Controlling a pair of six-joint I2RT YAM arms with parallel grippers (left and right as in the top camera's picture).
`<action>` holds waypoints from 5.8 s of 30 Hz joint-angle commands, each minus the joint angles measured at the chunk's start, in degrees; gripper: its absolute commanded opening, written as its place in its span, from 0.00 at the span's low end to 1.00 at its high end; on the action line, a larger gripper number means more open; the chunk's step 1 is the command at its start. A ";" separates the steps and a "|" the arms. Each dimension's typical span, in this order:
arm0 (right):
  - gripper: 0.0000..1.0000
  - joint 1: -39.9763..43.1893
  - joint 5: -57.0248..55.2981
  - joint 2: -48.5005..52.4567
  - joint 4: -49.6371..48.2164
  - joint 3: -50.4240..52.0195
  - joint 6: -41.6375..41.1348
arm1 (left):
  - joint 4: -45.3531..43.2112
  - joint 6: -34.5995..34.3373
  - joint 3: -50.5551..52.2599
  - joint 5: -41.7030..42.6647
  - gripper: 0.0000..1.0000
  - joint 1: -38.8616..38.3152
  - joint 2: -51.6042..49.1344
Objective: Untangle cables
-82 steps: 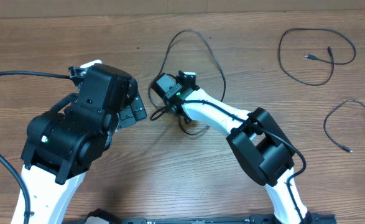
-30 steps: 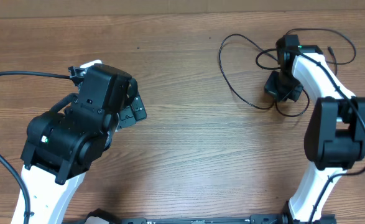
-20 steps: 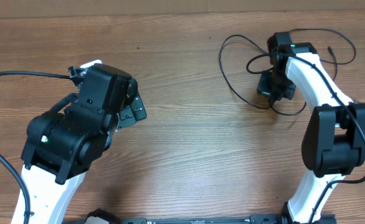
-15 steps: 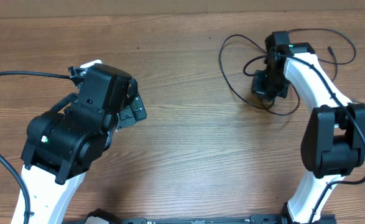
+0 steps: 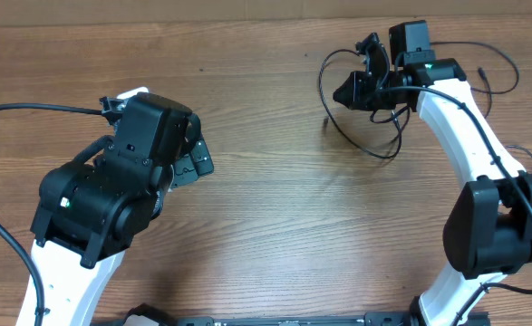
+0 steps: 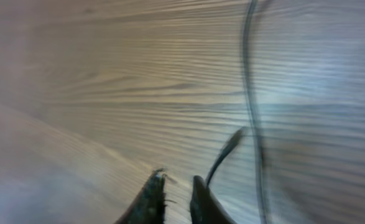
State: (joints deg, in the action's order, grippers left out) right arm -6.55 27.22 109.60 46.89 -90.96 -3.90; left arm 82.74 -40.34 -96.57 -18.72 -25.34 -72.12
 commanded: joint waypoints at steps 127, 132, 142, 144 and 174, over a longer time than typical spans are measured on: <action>1.00 12.83 -17.09 -109.44 -50.99 90.53 -2.01 | -0.04 -0.79 0.00 -1.16 1.00 0.20 0.11; 1.00 13.05 -17.07 -109.44 -45.53 90.53 -2.03 | -0.04 -0.81 0.00 -1.16 1.00 0.20 0.11; 1.00 13.05 -17.07 -109.44 -43.28 90.53 -2.01 | -0.04 -0.81 0.00 -1.16 1.00 0.20 0.11; 1.00 13.05 -17.07 -109.44 -43.28 90.53 -2.03 | -0.04 -0.81 0.00 -1.16 0.99 0.20 0.11; 1.00 13.05 -17.09 -108.61 -42.95 90.51 -2.01 | -0.04 -0.79 0.00 -1.16 1.00 0.20 0.11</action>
State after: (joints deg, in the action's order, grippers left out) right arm 6.28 10.87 0.91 4.08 -1.06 -5.80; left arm 82.74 -40.34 -96.57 -18.90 -25.34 -72.12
